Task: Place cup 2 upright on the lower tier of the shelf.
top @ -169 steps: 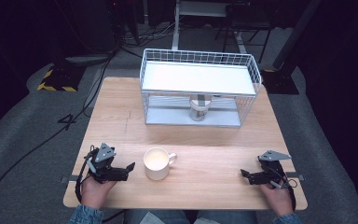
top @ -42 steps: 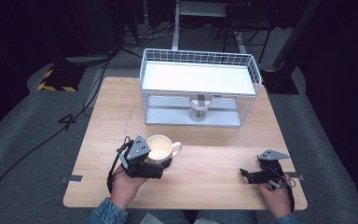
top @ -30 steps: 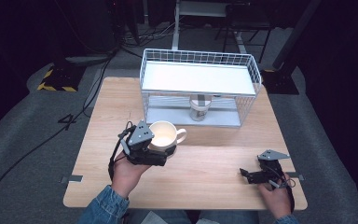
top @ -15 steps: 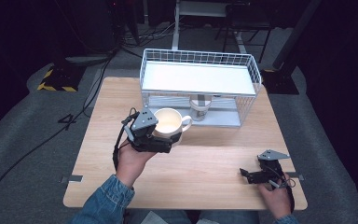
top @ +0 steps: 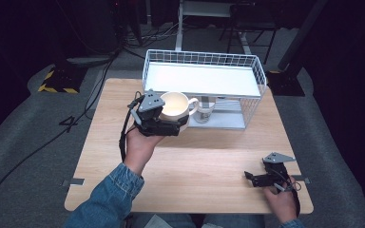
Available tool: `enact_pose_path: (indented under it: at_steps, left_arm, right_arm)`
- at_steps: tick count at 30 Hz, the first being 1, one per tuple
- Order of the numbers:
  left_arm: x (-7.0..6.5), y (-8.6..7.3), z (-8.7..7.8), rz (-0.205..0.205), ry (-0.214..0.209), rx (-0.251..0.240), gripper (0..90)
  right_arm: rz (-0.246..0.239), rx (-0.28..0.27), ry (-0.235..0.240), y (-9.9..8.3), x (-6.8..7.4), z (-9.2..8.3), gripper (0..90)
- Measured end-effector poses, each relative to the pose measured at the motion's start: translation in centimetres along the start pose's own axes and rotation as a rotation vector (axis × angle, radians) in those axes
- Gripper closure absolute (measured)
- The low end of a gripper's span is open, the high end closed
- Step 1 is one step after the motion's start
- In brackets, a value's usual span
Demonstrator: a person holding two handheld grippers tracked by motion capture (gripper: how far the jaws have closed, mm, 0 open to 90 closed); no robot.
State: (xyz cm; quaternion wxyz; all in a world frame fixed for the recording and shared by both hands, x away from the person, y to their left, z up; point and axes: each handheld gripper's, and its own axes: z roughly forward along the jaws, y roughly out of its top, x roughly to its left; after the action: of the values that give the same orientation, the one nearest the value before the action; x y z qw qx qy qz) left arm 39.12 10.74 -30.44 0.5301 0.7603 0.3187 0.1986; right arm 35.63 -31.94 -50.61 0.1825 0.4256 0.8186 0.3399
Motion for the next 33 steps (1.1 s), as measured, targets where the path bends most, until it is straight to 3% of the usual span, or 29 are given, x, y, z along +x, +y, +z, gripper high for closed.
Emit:
enact_pose_path:
  at_steps: [9,19,33]
  left_arm:
    - [1.1,2.3,1.6,0.02,0.048,-0.029,9.2]
    - [2.8,4.9,3.3,0.019,0.05,-0.078,9.2]
    - [4.5,7.9,6.3,-0.017,0.07,-0.106,9.3]
  right_arm:
    - [0.001,0.0,-0.001,0.0,0.0,0.0,1.6]
    - [0.002,0.0,-0.001,0.0,0.0,0.0,1.6]
    - [0.002,0.0,-0.001,0.0,0.0,0.0,1.6]
